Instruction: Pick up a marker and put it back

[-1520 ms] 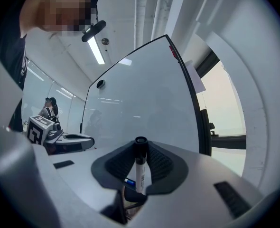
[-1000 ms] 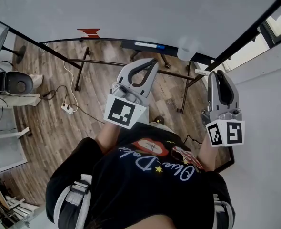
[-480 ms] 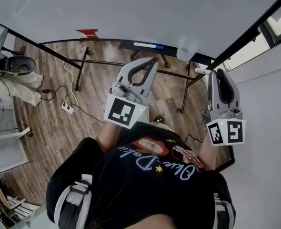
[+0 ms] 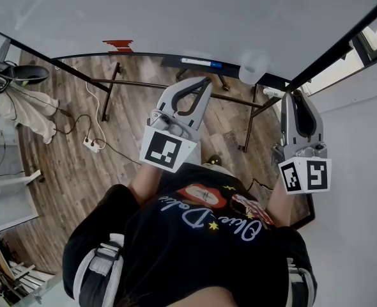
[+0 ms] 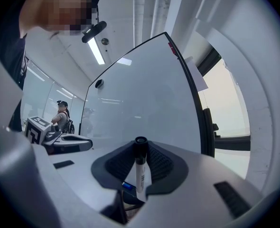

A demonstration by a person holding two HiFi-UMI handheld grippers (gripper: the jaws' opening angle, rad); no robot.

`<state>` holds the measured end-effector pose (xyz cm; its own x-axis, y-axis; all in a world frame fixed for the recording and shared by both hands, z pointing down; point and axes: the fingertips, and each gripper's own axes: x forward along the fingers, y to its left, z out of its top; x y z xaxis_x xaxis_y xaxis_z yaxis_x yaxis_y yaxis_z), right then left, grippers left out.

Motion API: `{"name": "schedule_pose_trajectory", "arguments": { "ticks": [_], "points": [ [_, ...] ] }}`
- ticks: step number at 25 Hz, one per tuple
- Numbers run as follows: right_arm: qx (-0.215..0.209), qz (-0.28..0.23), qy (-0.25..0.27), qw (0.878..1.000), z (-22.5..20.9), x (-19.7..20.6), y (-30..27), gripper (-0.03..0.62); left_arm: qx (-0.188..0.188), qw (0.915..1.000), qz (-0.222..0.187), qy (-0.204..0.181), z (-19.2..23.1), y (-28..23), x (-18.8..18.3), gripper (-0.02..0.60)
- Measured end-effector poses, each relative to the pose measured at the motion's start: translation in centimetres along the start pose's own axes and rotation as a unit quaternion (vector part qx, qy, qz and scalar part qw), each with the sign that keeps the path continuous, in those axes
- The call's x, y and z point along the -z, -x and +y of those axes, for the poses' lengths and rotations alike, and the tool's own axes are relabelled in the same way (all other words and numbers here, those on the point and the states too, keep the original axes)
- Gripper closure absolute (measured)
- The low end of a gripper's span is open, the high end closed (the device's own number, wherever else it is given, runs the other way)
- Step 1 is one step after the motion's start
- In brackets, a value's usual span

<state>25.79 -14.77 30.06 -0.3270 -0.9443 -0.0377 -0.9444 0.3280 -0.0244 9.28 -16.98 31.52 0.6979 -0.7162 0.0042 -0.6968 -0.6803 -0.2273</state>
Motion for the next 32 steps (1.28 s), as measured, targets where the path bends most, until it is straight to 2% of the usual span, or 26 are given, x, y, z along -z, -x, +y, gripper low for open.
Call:
{"name": "schedule_pose_trajectory", "arguments": {
  "ticks": [18,32],
  "points": [
    [-0.003,-0.001,0.014,1.0,-0.2,-0.5,-4.3,0.522,-0.012,0.9999,0.006,0.007,3.2,-0.2,0.7,0.578],
    [-0.002,0.012,0.008,1.0,-1.0,1.3,-7.5,0.522,-0.025,0.9995,0.017,0.006,5.6,-0.4,1.6,0.578]
  ]
}}
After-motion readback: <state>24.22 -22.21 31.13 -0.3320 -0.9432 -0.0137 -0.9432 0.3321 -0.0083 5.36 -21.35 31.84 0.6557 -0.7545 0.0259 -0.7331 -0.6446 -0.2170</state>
